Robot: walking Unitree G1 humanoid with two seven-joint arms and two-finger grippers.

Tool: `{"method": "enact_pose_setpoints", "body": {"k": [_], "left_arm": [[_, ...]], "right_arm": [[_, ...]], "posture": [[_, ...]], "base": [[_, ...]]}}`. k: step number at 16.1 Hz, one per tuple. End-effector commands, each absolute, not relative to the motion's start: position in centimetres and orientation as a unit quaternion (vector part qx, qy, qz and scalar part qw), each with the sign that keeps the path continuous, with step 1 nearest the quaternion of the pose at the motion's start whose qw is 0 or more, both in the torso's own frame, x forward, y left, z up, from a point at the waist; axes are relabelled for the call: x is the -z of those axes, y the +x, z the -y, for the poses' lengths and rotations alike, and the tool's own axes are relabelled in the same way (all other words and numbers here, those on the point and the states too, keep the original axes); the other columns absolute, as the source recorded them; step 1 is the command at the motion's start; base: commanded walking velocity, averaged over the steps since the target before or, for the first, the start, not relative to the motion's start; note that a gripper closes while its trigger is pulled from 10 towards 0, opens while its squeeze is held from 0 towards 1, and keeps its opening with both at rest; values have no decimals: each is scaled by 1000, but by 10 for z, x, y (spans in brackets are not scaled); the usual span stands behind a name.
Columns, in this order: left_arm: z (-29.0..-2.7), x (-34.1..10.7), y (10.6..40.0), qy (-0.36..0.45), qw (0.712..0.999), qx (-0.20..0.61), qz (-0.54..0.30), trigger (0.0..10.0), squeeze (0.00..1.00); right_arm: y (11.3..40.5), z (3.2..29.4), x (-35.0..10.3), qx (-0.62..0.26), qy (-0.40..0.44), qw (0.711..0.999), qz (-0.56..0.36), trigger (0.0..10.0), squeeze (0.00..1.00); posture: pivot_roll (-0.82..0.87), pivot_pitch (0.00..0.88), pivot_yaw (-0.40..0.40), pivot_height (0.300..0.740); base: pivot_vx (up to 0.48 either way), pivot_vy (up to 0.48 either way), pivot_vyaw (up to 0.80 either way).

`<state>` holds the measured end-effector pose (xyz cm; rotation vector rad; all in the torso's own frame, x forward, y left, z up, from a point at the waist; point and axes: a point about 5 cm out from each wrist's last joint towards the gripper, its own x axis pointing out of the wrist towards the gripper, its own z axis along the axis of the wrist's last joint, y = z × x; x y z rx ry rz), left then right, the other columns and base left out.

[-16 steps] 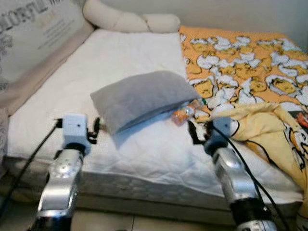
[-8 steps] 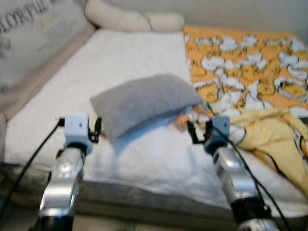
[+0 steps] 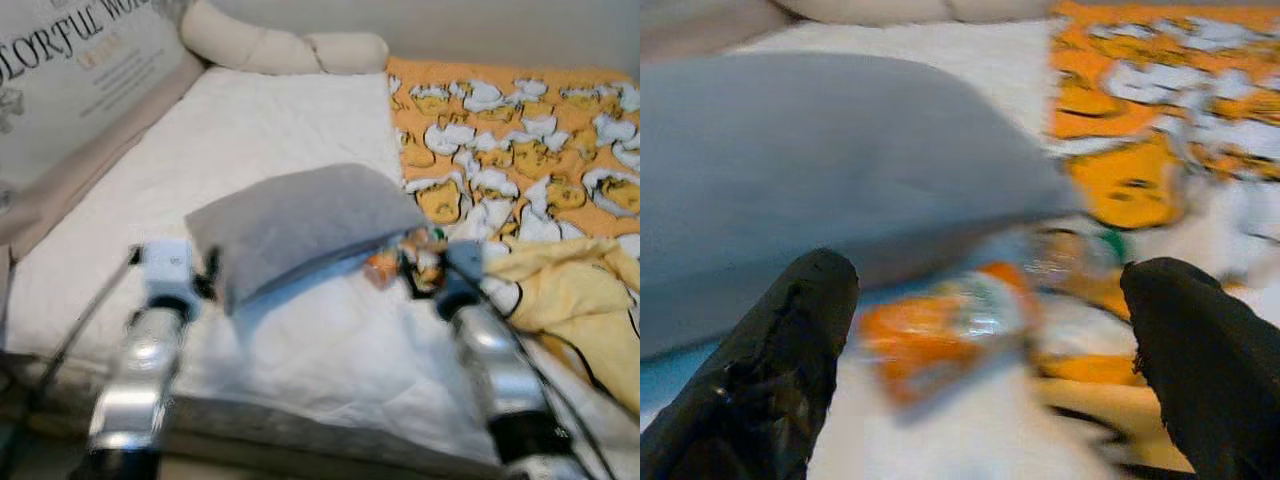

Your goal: Clean up the room

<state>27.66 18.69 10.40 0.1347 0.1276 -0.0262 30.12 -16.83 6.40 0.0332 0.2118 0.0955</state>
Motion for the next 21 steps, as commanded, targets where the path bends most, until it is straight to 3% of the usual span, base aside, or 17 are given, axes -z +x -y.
{"method": "enact_pose_setpoints", "body": {"k": [1,8,9,10,16,20,21], "left_arm": [[-196,-109,277,77,995,1,-57,10000,0],[-191,-106,275,77,995,21,-64,10000,0],[-189,-105,274,81,994,29,-67,10000,0],[-187,-104,273,84,993,38,-69,10000,0],[-182,-105,267,119,983,114,-84,10000,0],[-181,-109,262,149,970,171,-90,10000,0],[-182,-111,262,157,967,179,-90,10000,0]], "right_arm": [[305,159,-69,-59,19,993,-97,10000,0],[301,161,-64,-56,46,991,-115,10000,0],[301,164,-61,-47,37,991,-122,10000,776],[300,167,-59,-40,29,990,-129,10000,1000],[305,179,-46,-1,52,978,-201,10000,1000],[327,166,-39,-17,41,962,-271,10000,1000],[336,159,-44,-22,39,960,-276,10000,0]], "posture": [[46,0,9,740],[51,0,12,740],[51,0,12,740],[52,0,12,740],[53,0,15,740],[75,0,20,740],[83,0,20,740]], "base": [[300,0,0],[126,0,0],[0,0,0],[0,0,0],[0,0,0],[0,0,0],[0,0,0]]}}
